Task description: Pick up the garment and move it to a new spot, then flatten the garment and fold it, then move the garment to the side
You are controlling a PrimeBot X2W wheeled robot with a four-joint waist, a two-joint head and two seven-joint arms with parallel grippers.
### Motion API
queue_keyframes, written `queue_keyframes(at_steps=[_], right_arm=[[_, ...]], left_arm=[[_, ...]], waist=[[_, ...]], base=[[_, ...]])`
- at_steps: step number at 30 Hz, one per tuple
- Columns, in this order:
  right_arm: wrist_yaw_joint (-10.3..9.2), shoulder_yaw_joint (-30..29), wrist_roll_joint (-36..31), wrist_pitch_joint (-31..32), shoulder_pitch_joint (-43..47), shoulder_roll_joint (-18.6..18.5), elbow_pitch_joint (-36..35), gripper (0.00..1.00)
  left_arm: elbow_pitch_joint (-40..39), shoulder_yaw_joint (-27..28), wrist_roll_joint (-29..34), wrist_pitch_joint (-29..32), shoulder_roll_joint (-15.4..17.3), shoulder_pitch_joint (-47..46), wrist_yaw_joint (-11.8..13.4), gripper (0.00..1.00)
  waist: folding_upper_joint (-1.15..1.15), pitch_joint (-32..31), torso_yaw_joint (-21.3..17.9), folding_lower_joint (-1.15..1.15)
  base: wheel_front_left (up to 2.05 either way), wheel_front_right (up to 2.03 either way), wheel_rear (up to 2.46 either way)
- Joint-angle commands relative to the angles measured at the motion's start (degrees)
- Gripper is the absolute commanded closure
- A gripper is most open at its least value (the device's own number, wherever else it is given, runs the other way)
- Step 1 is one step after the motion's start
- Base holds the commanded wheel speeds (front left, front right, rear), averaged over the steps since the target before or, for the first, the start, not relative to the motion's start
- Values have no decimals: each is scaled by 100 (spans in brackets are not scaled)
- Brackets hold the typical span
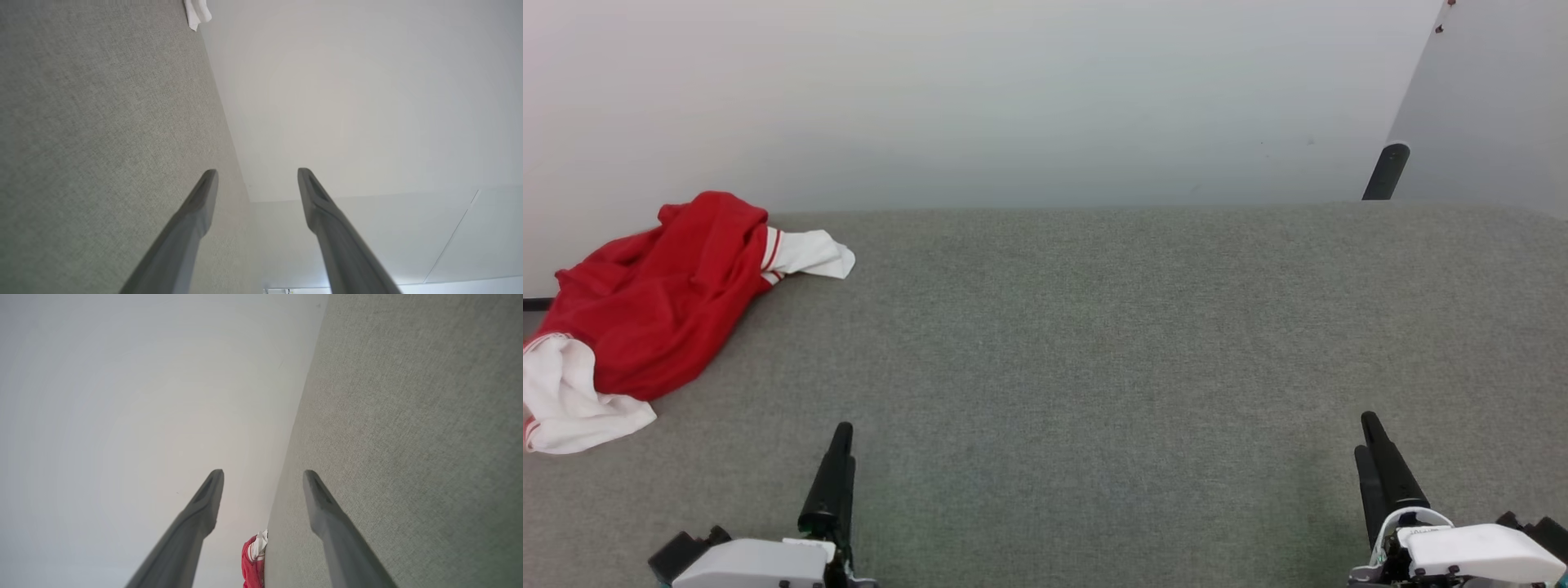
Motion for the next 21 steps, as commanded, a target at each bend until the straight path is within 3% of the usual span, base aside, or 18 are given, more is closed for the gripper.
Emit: queue_keyframes(at_steps=[1, 9, 21], right_arm=[[3, 54, -164, -57, -168, -53, -81, 0], [3, 120, -912, -219, -205, -76, -11, 0], [3, 132, -2729, -433, -250, -31, 63, 0]], left_arm=[[-98, -54, 138, -74, 72, -68, -28, 0], [-24, -229, 961, -363, 220, -121, 23, 0], [-199, -76, 2981, -605, 186, -109, 195, 0]], waist=[[0, -5, 2, 0], [0, -32, 16, 0], [0, -54, 41, 0]], base=[[0, 0, 0], [0, 0, 0], [0, 0, 0]])
